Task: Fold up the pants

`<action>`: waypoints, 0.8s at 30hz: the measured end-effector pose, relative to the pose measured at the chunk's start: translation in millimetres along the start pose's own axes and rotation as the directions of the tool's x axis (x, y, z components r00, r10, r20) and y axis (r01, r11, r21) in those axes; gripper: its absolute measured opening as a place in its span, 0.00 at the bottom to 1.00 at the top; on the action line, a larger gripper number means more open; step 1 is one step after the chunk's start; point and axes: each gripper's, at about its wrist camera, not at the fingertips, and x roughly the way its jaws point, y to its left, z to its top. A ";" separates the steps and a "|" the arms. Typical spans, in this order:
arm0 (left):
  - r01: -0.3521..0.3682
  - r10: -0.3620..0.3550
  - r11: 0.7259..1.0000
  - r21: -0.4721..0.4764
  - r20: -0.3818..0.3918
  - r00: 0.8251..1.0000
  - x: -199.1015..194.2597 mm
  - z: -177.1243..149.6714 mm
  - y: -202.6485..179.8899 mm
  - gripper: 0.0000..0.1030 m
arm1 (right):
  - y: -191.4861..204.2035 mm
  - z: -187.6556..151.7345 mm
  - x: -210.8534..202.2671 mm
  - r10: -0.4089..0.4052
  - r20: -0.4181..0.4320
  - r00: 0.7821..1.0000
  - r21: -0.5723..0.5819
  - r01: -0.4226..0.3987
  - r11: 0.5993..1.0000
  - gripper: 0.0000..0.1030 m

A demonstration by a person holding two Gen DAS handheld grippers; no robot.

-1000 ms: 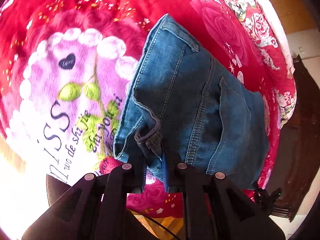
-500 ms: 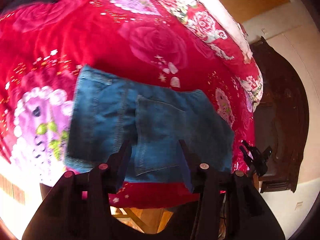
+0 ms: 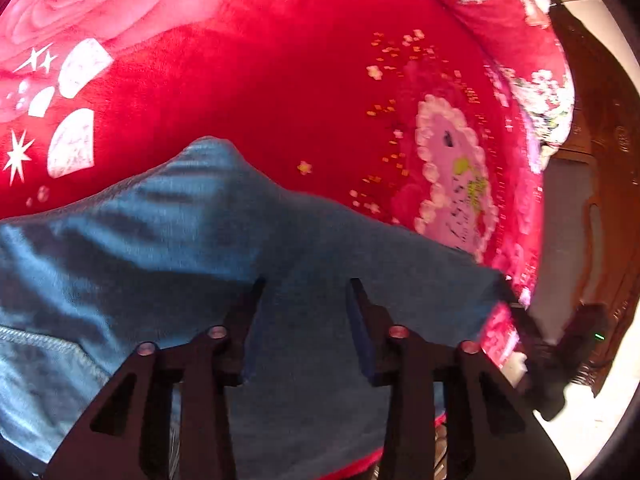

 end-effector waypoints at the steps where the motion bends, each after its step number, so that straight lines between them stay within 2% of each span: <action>1: -0.002 0.002 1.000 -0.014 -0.001 1.000 4.6 0.8 4.3 0.31 | -4.8 4.3 -0.4 0.020 0.020 1.000 0.029 -0.020 0.999 0.07; 2: 0.006 -0.006 0.999 -0.034 0.001 1.000 6.2 0.8 8.1 0.31 | -9.0 6.9 9.8 -0.007 -0.006 1.000 0.037 0.007 0.999 0.06; 3: 0.027 -0.027 0.998 -0.052 0.000 1.000 4.8 0.4 11.5 0.31 | -12.1 6.8 23.8 -0.090 -0.045 0.995 0.019 0.090 0.996 0.03; 4: 0.048 -0.048 0.997 -0.060 -0.006 0.999 1.6 0.3 14.1 0.31 | -16.6 4.9 36.1 -0.138 -0.085 0.987 0.009 0.139 0.990 0.06; 5: 0.053 -0.054 0.997 -0.058 -0.017 0.998 -4.4 -1.5 17.9 0.31 | -24.3 1.6 44.6 -0.130 -0.128 0.983 0.031 0.135 0.990 0.04; 6: 0.067 -0.068 0.997 -0.049 -0.025 0.997 -11.7 -3.6 22.5 0.31 | -32.0 -1.5 39.9 -0.096 -0.105 0.990 0.078 0.105 0.991 0.06; 8: 0.112 -0.112 0.994 0.002 -0.010 0.994 -38.4 -15.9 35.9 0.31 | -49.4 -11.1 15.3 0.014 -0.028 1.000 0.198 -0.008 0.980 0.15; 10: 0.124 -0.125 0.990 0.063 0.006 0.992 -67.6 -33.6 55.0 0.31 | -64.1 -29.6 -10.2 0.093 0.016 0.996 0.276 -0.093 0.957 0.36; 12: 0.122 -0.126 0.988 0.096 0.034 0.991 -100.0 -57.6 86.6 0.31 | -71.4 -53.6 -33.2 0.115 0.016 0.993 0.298 -0.114 0.948 0.43; 14: 0.101 -0.108 0.991 0.092 0.080 0.991 -129.9 -80.5 123.6 0.36 | -74.4 -80.6 -50.4 0.120 -0.004 0.993 0.297 -0.114 0.948 0.43; 16: 0.087 -0.093 0.995 0.044 0.137 0.986 -156.0 -102.8 160.0 0.44 | -78.4 -106.9 -62.2 0.118 -0.023 0.993 0.326 -0.104 0.940 0.45; 18: 0.106 -0.100 0.994 -0.026 0.167 0.981 -168.7 -122.5 195.7 0.51 | -84.6 -132.0 -67.6 0.124 -0.017 0.992 0.384 -0.108 0.917 0.52; 20: 0.074 -0.055 0.992 -0.103 0.175 0.983 -166.0 -136.1 229.0 0.51 | -86.3 -152.2 -62.8 0.166 0.004 0.986 0.450 -0.150 0.880 0.52; 21: 0.038 -0.014 0.989 -0.142 0.165 0.986 -158.1 -139.8 241.8 0.51 | -83.6 -156.9 -60.5 0.187 0.034 0.982 0.463 -0.182 0.868 0.45; 22: 0.016 0.009 0.985 -0.170 0.148 0.989 -148.1 -141.9 252.3 0.48 | -78.5 -158.6 -58.6 0.203 0.055 0.978 0.457 -0.205 0.865 0.13; 24: 0.046 -0.013 0.972 -0.233 0.139 0.990 -135.2 -143.6 271.4 0.34 | -61.9 -155.9 -61.7 0.170 0.068 0.983 0.426 -0.183 0.886 0.09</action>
